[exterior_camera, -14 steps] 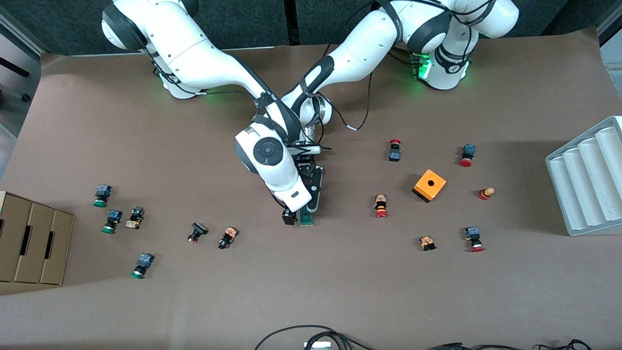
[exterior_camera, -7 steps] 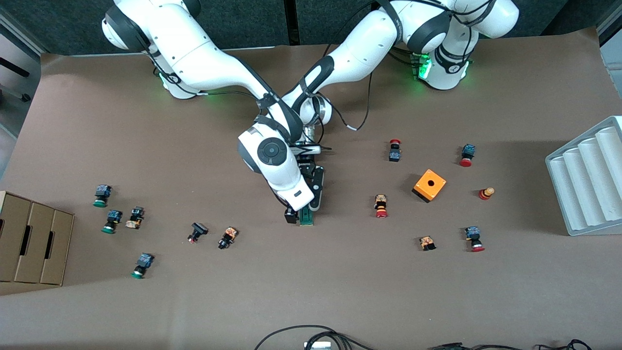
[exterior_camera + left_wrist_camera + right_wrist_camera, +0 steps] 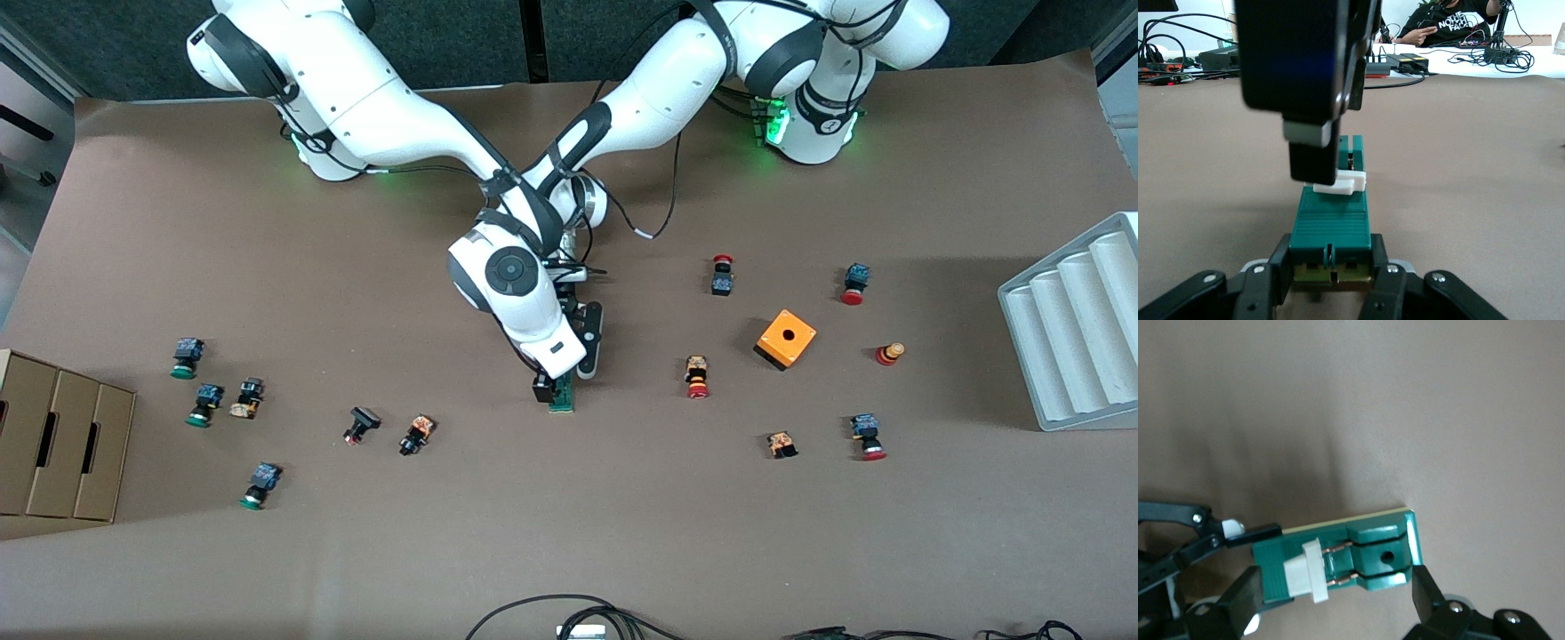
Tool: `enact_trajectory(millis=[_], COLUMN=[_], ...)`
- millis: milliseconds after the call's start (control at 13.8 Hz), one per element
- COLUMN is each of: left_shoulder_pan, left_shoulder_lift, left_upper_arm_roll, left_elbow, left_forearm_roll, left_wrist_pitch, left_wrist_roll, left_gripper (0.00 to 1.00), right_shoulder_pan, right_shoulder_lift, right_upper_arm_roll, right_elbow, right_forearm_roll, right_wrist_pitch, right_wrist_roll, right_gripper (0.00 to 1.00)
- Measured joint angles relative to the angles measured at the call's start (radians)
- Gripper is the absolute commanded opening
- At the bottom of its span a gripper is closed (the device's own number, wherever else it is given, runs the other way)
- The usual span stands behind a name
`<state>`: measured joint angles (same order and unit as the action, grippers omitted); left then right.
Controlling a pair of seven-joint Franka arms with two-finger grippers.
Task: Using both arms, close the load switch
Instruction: 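Grasp the white handle with the right gripper, then swing the white handle up off the base with the right gripper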
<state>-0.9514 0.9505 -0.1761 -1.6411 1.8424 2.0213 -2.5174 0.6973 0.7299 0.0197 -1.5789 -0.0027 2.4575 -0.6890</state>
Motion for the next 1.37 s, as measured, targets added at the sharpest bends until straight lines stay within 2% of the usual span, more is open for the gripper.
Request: enact_trajectory(millis=[1230, 1374], left_shoulder_pan=[0.0, 0.0], left_shoulder_lift=[0.0, 0.0], left_upper_arm_roll=[0.0, 0.0], left_elbow=[0.0, 0.0], left_forearm_roll=[0.0, 0.0], left_wrist_pitch=[0.0, 0.0], left_wrist_roll=[0.0, 0.0], left_gripper=[0.34, 0.34], right_shoulder_pan=[0.001, 0.001], right_shoulder_lift=[0.019, 0.019], right_upper_arm_roll=[-0.01, -0.01], right_elbow=[-0.009, -0.009], right_forearm_roll=[-0.001, -0.028], right_wrist_pitch=[0.017, 0.019], right_wrist_roll=[0.001, 0.001], right_gripper=[0.99, 0.99])
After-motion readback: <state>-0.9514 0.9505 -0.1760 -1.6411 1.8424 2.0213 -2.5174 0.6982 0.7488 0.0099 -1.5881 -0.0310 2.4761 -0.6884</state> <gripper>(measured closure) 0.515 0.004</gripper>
